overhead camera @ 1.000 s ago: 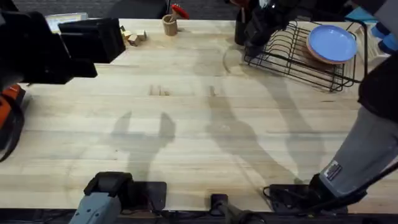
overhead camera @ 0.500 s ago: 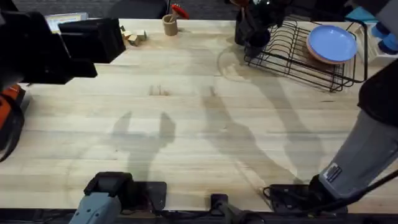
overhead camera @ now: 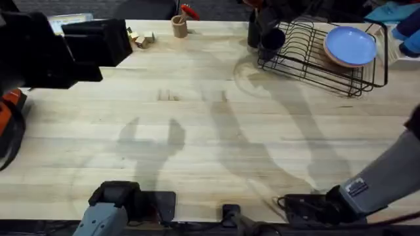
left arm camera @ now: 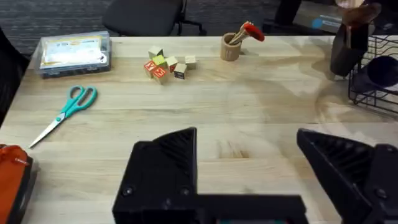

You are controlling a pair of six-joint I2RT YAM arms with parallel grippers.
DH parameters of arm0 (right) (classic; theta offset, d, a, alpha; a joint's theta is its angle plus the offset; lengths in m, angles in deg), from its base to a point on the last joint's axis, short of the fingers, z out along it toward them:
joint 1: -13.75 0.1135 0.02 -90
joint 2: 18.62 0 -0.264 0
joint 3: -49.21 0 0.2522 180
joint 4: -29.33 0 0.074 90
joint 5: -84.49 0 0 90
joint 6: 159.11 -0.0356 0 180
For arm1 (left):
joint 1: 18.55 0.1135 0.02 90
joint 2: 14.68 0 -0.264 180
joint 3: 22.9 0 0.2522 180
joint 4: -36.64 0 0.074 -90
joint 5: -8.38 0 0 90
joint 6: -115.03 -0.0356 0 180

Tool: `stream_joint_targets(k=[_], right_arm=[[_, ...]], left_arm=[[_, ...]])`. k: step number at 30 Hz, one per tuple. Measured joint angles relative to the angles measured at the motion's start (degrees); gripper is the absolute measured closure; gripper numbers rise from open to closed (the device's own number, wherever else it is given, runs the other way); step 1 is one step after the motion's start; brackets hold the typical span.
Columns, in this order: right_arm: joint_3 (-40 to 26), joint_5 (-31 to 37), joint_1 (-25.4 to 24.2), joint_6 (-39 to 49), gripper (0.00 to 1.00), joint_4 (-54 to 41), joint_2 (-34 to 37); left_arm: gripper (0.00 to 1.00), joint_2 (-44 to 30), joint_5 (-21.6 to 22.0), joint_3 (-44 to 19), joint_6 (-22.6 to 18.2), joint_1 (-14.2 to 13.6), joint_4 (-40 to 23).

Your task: Pick up the cup on the table and put them onto the rack.

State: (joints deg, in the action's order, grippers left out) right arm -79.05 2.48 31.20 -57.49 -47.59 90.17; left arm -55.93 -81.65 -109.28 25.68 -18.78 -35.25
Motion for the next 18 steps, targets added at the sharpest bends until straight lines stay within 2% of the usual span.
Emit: stream_joint_targets(k=[1,14,15,18], right_arm=[[0.0,0.2,0.0,0.4,0.016,-0.4,-2.1],[0.3,0.4,0.0,0.4,0.006,-2.5,-10.9],[2.1,0.4,0.0,0.4,0.006,-2.2,-14.2],[4.6,0.4,0.0,0.7,0.006,-1.7,-17.6]], left_arm=[[0.008,0.0,0.0,0.0,0.0,0.0,0.0],[0.008,0.0,0.0,0.0,0.0,0.0,0.0],[0.007,0.0,0.0,0.0,0.0,0.0,0.0],[0.008,0.0,0.0,0.0,0.0,0.0,0.0]])
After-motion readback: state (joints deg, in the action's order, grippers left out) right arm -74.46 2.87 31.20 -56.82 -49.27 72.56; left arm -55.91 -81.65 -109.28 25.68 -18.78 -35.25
